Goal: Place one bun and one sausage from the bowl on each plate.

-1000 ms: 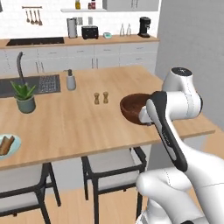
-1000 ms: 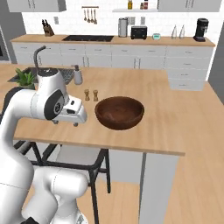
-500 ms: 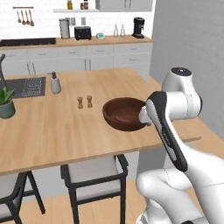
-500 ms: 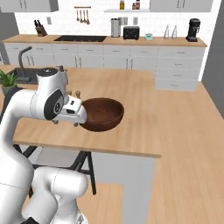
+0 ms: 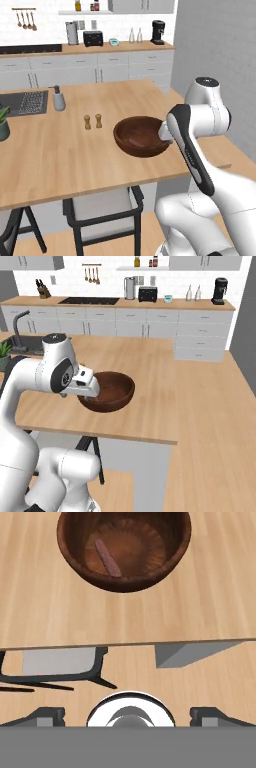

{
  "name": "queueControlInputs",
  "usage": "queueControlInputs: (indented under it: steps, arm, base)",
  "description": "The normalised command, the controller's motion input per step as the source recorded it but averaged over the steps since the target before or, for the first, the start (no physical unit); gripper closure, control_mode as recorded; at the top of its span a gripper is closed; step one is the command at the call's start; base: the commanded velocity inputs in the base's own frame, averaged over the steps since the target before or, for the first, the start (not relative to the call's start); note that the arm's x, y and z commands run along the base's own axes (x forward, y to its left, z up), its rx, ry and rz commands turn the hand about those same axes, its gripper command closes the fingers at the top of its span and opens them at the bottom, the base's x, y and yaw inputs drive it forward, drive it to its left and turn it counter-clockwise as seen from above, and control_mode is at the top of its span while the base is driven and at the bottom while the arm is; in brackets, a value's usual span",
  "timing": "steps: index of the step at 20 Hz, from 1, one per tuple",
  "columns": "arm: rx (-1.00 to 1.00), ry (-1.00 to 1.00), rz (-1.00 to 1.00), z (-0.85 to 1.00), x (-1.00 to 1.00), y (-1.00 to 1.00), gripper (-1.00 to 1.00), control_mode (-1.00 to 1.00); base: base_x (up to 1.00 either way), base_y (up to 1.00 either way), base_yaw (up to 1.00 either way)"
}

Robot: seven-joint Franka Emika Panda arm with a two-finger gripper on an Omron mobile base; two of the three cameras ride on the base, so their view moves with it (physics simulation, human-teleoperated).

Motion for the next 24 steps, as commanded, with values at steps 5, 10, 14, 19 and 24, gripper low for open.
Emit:
queueControlInputs:
  steps: [5, 10, 14, 19, 24]
  arm:
    - [0.0, 0.0, 0.0, 0.0, 0.0, 0.0, -1.0, 1.0]
    - [0.04, 0.0, 0.09, -0.03, 0.97, 0.01, -1.0, -1.0]
    - [0.01, 0.04, 0.13, -0.33, 1.0, 0.31, -1.0, -1.0]
    - [0.0, 0.15, 0.1, -0.54, 1.0, 0.26, -1.0, -1.0]
    - [0.0, 0.05, 0.09, -0.39, 1.0, 0.0, -1.0, -1.0]
  base:
    - [0.58, -0.15, 0.01]
    - [0.0, 0.0, 0.0]
    - [0.0, 0.0, 0.0]
    - [0.0, 0.0, 0.0]
    - [0.0, 0.0, 0.0]
